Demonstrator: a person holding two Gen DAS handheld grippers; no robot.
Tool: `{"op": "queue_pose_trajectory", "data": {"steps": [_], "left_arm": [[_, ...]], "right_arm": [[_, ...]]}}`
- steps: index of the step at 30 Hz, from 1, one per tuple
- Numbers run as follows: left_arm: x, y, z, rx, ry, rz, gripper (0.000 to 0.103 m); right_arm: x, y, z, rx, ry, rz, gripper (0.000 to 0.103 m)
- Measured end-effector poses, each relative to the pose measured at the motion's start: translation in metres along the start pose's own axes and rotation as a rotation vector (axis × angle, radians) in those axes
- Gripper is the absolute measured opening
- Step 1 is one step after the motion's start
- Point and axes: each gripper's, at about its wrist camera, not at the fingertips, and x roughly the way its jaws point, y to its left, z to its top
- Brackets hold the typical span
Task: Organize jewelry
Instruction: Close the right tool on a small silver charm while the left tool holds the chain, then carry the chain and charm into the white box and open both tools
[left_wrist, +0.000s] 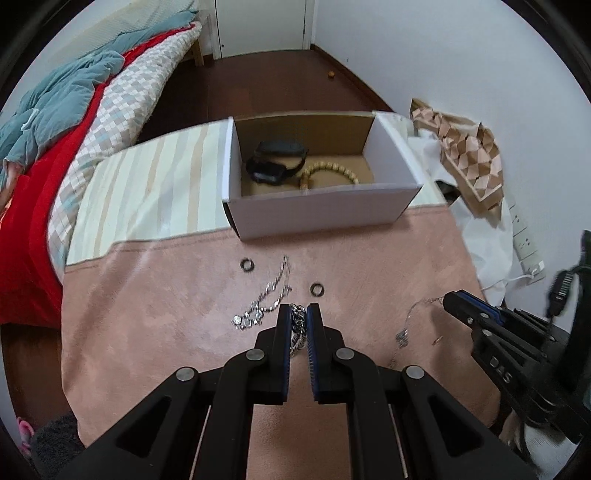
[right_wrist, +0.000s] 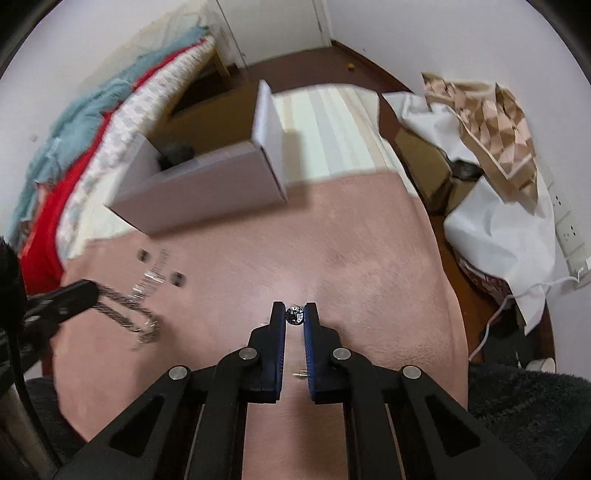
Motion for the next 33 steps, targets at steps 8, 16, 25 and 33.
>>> {"op": "queue_pose_trajectory", "data": {"steps": [8, 16, 25, 33], "left_arm": [[-0.045, 0.003, 0.028, -0.017, -0.084, -0.061, 0.005], [-0.088, 0.0, 0.08, 0.013, -0.194, -0.081, 0.005], [-0.083, 0.014, 0.143, 0.018, -0.226, -0.071, 0.005], [-0.014, 0.03, 0.154, -0.015, -0.08, -0.075, 0.005]], "right_arm": [[-0.066, 0.029, 0.037, -0.026, -0.123, 0.109, 0.01], [-0.111, 0.054, 0.104, -0.071, -0.214, 0.18, 0.01], [-0.085, 0.068, 0.174, -0.093, -0.177, 0.193, 0.01], [-0.016, 0.067, 0.19, -0.106, -0.062, 0.145, 0.01]]}}
